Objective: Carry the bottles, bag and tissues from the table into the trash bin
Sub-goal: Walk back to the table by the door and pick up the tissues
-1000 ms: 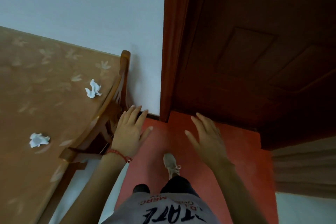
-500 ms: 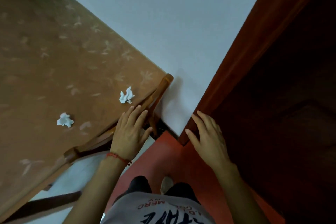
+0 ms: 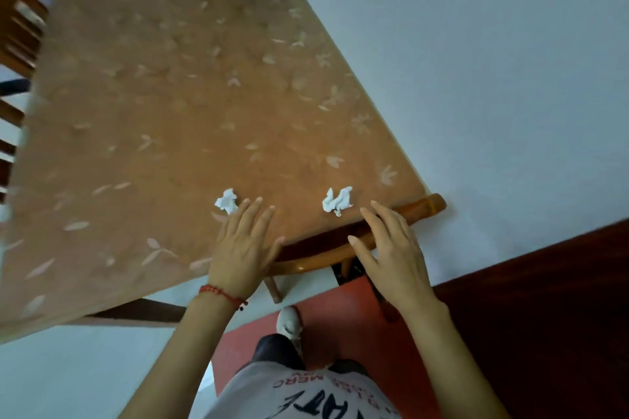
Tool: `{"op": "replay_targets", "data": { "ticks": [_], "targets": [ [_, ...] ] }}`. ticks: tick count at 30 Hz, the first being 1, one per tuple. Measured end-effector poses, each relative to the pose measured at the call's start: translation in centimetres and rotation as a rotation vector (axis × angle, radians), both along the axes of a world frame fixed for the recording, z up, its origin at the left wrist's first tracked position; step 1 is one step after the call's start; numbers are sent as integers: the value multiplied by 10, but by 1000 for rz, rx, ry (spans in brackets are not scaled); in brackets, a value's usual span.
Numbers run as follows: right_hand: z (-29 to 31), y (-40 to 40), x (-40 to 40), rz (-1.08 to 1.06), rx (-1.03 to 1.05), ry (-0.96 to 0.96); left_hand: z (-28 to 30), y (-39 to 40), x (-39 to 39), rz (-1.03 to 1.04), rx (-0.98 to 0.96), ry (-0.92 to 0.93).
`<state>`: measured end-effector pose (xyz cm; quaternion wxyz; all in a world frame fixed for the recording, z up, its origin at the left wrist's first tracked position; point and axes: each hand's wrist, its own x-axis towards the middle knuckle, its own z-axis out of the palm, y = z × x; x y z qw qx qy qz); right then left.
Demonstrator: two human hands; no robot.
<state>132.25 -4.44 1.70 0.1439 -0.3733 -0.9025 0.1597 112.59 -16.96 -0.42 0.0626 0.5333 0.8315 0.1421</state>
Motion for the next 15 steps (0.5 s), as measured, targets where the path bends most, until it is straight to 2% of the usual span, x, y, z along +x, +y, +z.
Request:
{"op": "replay_targets", "data": {
  "ticks": [6, 11, 15],
  "targets": [
    [-6, 29, -51, 56, -35, 4, -8, 11, -51, 97, -27, -10],
    [-8, 42, -75, 52, -50, -2, -29, 14, -83, 151, -29, -97],
    [-13, 49, -86, 41, -164, -37, -39, 17, -97, 215, -15, -152]
  ]
}}
